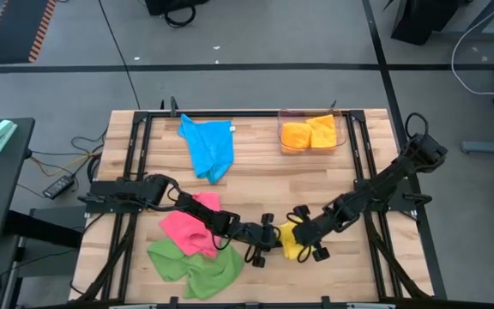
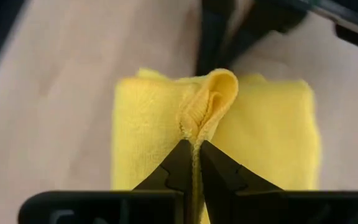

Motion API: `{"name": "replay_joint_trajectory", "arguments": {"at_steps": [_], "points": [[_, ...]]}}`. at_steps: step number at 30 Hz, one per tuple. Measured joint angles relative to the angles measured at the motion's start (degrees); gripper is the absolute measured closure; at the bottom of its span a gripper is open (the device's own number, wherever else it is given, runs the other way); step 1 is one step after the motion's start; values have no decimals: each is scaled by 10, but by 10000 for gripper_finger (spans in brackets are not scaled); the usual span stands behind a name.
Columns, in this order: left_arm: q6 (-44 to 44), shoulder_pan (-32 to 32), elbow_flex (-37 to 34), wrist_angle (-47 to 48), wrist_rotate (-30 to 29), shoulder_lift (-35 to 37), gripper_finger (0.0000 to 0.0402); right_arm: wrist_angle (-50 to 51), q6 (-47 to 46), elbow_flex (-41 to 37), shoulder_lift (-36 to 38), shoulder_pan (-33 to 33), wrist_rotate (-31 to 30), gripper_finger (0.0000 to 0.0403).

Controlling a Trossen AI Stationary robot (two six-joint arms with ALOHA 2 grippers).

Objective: Fold microfiber towels
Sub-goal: Fold the yellow microfiber cloth

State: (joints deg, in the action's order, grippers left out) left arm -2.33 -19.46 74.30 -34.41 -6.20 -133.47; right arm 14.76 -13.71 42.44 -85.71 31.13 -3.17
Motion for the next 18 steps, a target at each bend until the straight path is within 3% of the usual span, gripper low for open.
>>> {"name": "replay_joint_trajectory", "arguments": {"at_steps": [7, 18], "points": [[6, 1, 0, 5, 0, 0, 372, 53, 69, 25, 0, -32, 13, 366], [6, 1, -1, 8, 0, 0, 388, 53, 160, 25, 8, -78, 8, 366]]}}
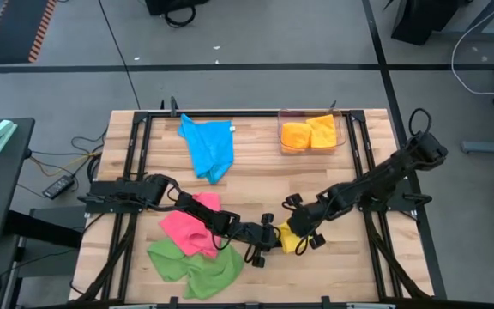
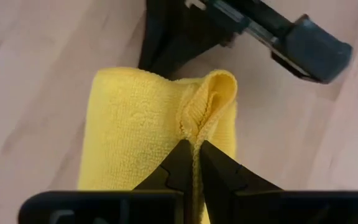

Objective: Fold microfiber towels
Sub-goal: Fold the yellow microfiber cloth

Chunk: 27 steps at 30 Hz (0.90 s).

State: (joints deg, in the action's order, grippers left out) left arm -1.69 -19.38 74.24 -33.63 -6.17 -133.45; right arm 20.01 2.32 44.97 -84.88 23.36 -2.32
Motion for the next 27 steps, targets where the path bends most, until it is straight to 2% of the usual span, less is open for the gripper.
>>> {"name": "replay_joint_trajectory", "arguments": {"at_steps": [6, 13, 18, 23, 27], "points": [[0, 0, 0, 1, 0, 0, 377, -42, 35, -24, 0, -24, 0, 366], [-4, 0, 0, 3, 0, 0, 383, -157, 38, -102, 0, -26, 13, 357], [-2, 0, -1, 17, 0, 7, 389, -177, 25, -125, 0, -26, 8, 311], [71, 0, -2, 136, 13, 58, 381, -178, 9, -126, 0, -26, -6, 258], [80, -3, -4, 161, 22, 85, 380, -176, 6, -126, 0, -26, -8, 235]]}}
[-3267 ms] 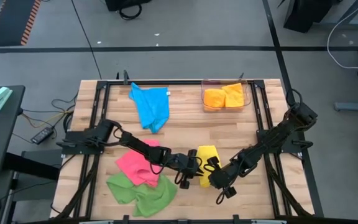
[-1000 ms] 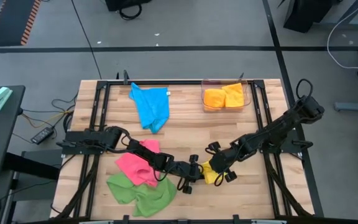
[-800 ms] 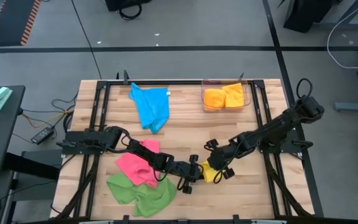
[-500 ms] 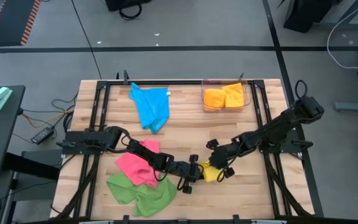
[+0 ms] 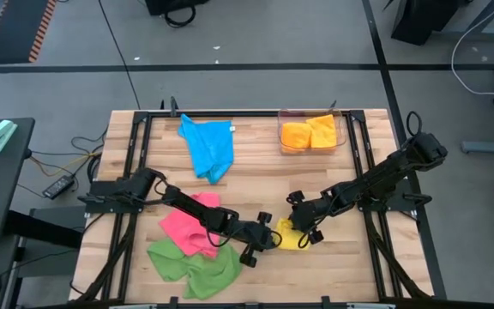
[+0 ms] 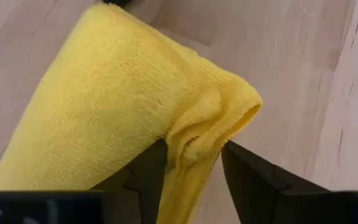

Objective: Fold microfiber towels
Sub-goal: Fold the yellow microfiber cloth

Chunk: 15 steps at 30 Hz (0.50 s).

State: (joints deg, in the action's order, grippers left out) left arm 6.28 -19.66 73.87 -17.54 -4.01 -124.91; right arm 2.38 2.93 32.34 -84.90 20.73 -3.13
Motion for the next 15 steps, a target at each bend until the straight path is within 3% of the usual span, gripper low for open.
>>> {"name": "replay_joint_trajectory", "arguments": {"at_steps": [6, 9, 15], "points": [[4, -8, 1, 27, 45, 20, 389, -3, -28, 0, 0, 0, 0, 222], [4, -9, 4, -9, 48, 27, 387, -6, -29, 0, 0, 0, -1, 217], [-39, 6, 12, -154, -38, 7, 385, -17, -27, 0, 0, 0, -11, 210]]}}
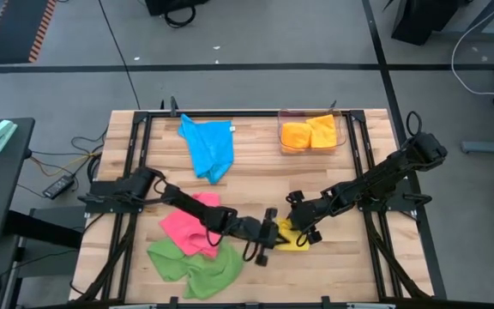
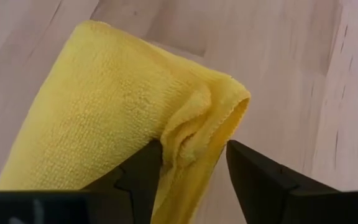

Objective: Fold microfiber towels
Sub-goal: Fold the yellow microfiber cloth

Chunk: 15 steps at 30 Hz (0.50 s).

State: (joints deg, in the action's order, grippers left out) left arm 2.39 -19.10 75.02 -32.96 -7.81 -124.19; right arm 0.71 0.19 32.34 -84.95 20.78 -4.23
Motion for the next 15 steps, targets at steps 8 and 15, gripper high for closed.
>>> {"name": "replay_joint_trajectory", "arguments": {"at_steps": [8, 15], "points": [[-66, 32, -1, 3, 2, -48, 387, -10, 0, 7, 0, 0, 0, 197], [-66, 27, 0, 41, 5, -52, 369, 89, -9, 64, 0, 0, 0, 194]]}}
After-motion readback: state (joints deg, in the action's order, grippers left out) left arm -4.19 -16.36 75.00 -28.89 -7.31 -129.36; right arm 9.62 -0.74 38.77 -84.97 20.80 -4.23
